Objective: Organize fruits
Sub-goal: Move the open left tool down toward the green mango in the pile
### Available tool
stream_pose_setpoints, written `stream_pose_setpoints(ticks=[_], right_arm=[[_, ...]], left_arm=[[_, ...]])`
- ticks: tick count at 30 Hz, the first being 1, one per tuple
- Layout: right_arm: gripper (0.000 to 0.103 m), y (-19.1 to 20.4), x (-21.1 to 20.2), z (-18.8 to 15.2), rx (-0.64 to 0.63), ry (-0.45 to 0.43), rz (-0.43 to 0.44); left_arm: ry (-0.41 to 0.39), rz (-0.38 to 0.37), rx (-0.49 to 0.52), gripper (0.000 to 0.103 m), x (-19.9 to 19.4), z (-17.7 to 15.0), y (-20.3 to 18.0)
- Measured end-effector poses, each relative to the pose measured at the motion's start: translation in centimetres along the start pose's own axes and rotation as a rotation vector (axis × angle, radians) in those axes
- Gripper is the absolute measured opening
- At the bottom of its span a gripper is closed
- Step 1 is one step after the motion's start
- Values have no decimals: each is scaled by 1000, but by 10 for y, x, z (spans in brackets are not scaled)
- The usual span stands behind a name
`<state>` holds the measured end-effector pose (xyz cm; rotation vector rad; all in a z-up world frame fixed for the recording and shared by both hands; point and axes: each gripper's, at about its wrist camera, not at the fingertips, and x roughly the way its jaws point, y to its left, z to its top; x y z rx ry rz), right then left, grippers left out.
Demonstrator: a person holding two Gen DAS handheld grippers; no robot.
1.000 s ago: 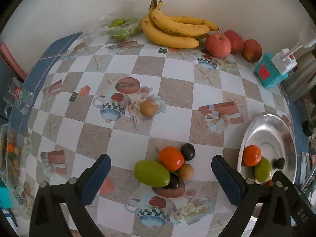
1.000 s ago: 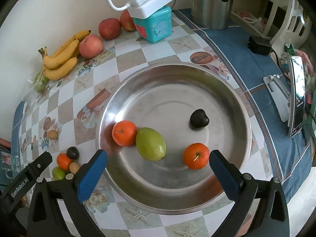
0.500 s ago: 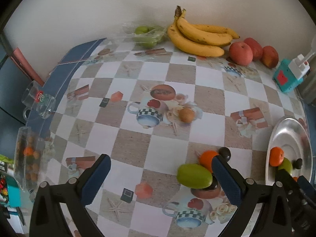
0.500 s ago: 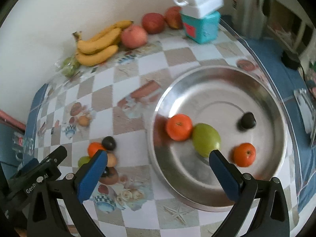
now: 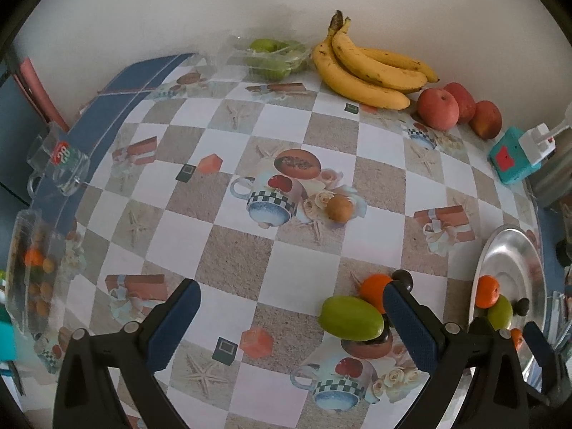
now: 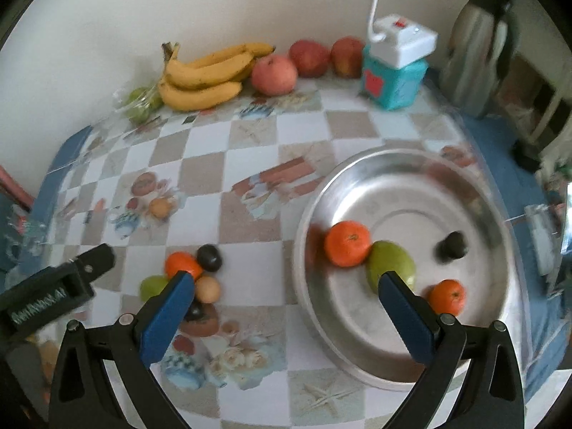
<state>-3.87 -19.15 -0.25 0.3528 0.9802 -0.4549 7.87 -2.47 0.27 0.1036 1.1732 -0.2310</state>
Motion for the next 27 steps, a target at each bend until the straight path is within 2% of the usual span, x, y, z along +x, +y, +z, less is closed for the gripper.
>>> stream_pose_setpoints(ticks=[2, 6, 9, 22, 27], right_arm=[[102, 1, 0, -1, -4, -6, -6], [102, 0, 7, -3, 26, 23, 52], [102, 5, 11, -4, 16, 38, 1], [102, 20, 29, -12, 13, 140, 123], [102, 13, 33, -12, 29, 163, 99]], left_arm=[[7, -12, -18, 103, 1, 1, 4], [17, -28, -40, 103, 4, 1, 10], [29, -28, -35, 103, 8, 1, 12], [120, -52, -60, 103, 35, -2, 17], [142, -86, -65, 103, 38, -3, 13]])
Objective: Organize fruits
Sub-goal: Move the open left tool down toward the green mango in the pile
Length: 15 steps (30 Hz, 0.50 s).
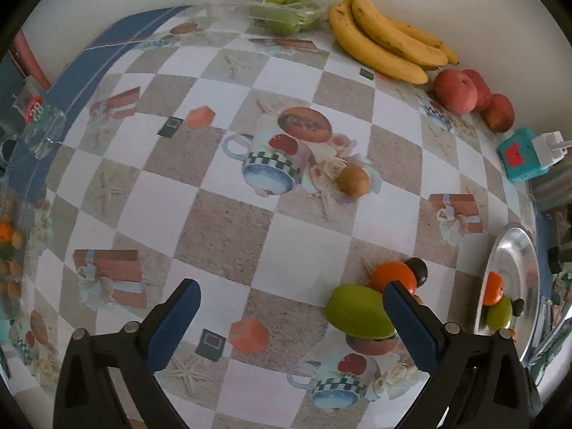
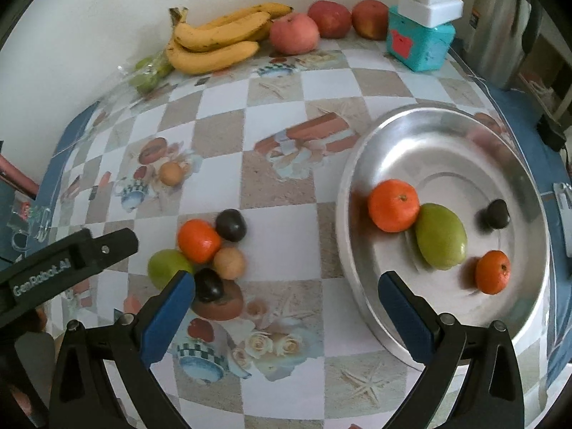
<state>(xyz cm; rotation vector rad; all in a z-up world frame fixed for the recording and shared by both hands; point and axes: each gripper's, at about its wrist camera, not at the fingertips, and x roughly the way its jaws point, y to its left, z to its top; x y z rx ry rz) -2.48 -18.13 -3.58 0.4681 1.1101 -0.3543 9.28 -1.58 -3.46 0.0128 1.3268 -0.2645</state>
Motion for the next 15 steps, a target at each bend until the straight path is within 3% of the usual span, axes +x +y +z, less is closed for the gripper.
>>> stream_pose_setpoints(ticks=[10, 15], right_arm=[[102, -28, 0, 1, 103, 67, -36], [102, -39, -5, 2, 147, 74, -24]], left_arm=[[57, -55, 66, 103, 14, -3, -20], [79, -39, 114, 103, 24, -5, -31]])
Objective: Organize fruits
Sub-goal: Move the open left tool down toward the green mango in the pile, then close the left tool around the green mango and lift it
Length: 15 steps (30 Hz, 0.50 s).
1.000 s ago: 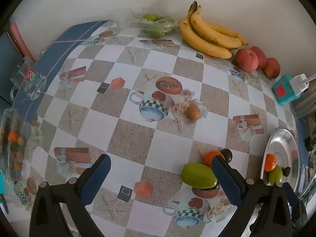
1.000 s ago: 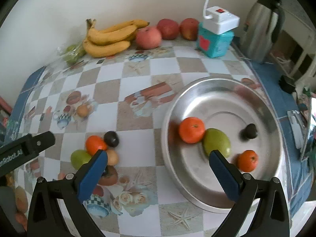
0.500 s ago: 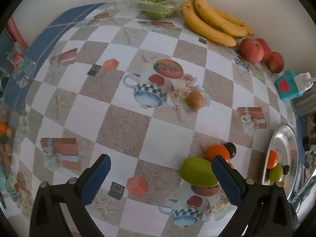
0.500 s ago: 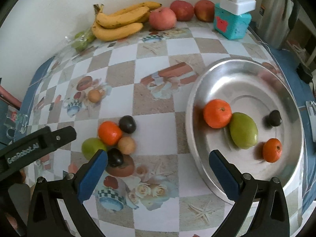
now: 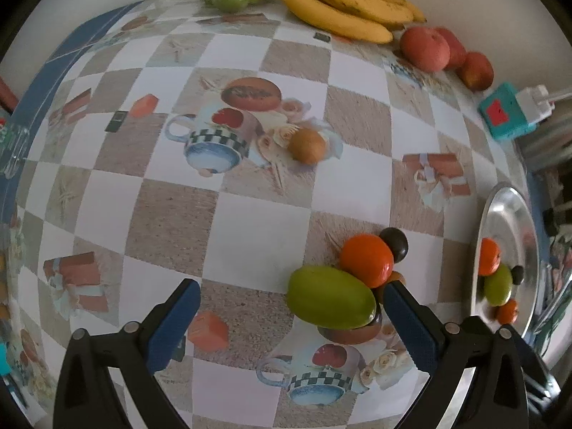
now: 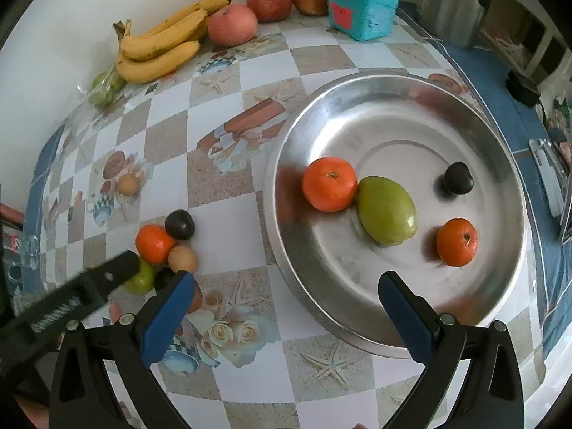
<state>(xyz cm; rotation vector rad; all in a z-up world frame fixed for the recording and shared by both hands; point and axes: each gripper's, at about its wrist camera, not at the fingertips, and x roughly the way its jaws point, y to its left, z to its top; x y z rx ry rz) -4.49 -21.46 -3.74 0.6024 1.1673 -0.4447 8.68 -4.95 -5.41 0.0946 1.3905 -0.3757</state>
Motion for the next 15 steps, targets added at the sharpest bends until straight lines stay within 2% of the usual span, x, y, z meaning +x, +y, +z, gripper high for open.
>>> stream_pose_setpoints(ticks=[11, 15], right_arm=[[102, -5, 2, -1, 25, 26, 11], [102, -5, 3, -1, 29, 32, 12]], left_arm=[[7, -7, 53, 102, 16, -2, -10], [-6, -32, 76, 90, 14, 1, -13]])
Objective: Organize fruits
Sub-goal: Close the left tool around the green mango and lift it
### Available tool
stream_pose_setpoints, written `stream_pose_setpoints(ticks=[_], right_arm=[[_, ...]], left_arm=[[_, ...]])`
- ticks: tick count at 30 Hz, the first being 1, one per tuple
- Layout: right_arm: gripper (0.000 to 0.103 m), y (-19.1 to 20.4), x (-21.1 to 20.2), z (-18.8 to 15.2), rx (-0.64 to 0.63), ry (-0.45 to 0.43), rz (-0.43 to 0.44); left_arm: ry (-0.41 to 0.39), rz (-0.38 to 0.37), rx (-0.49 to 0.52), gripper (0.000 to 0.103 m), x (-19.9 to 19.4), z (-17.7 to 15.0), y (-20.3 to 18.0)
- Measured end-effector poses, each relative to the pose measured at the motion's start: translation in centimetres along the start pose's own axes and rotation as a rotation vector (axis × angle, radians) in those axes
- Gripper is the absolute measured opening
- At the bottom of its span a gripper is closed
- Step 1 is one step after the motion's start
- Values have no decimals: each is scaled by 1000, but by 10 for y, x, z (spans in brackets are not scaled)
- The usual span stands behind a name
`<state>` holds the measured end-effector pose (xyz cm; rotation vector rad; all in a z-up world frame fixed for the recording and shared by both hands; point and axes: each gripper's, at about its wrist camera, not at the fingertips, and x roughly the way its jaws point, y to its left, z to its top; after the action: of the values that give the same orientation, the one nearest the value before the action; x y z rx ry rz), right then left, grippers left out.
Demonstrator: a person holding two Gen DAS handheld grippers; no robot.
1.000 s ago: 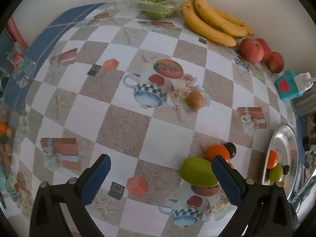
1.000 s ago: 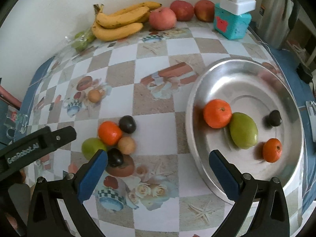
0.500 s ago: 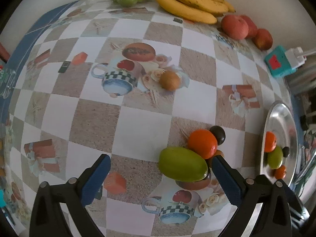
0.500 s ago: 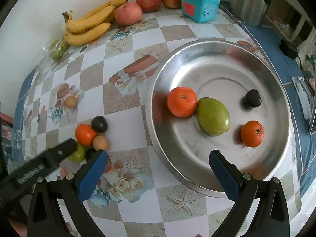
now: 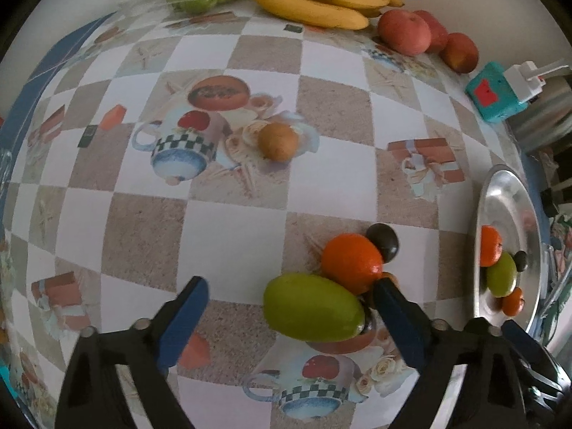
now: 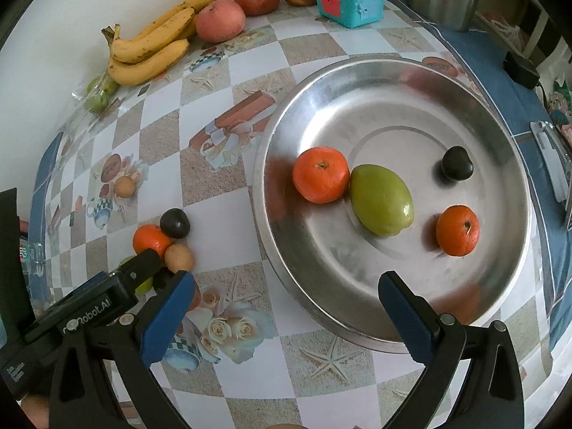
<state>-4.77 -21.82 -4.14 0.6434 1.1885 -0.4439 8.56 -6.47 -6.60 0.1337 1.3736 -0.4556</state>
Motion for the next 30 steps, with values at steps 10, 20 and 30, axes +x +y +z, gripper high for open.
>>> stream_pose_setpoints(ticks=[10, 20, 30], right_arm=[[102, -2, 2, 0, 6, 3, 3], [102, -4, 3, 0, 12, 8, 4], [102, -3, 4, 0, 16, 15, 7]], left_arm=[[-10, -41, 53, 61, -2, 0, -18], [-21, -41, 39, 55, -11, -4, -9], [21, -107, 76, 66, -5, -10, -6]])
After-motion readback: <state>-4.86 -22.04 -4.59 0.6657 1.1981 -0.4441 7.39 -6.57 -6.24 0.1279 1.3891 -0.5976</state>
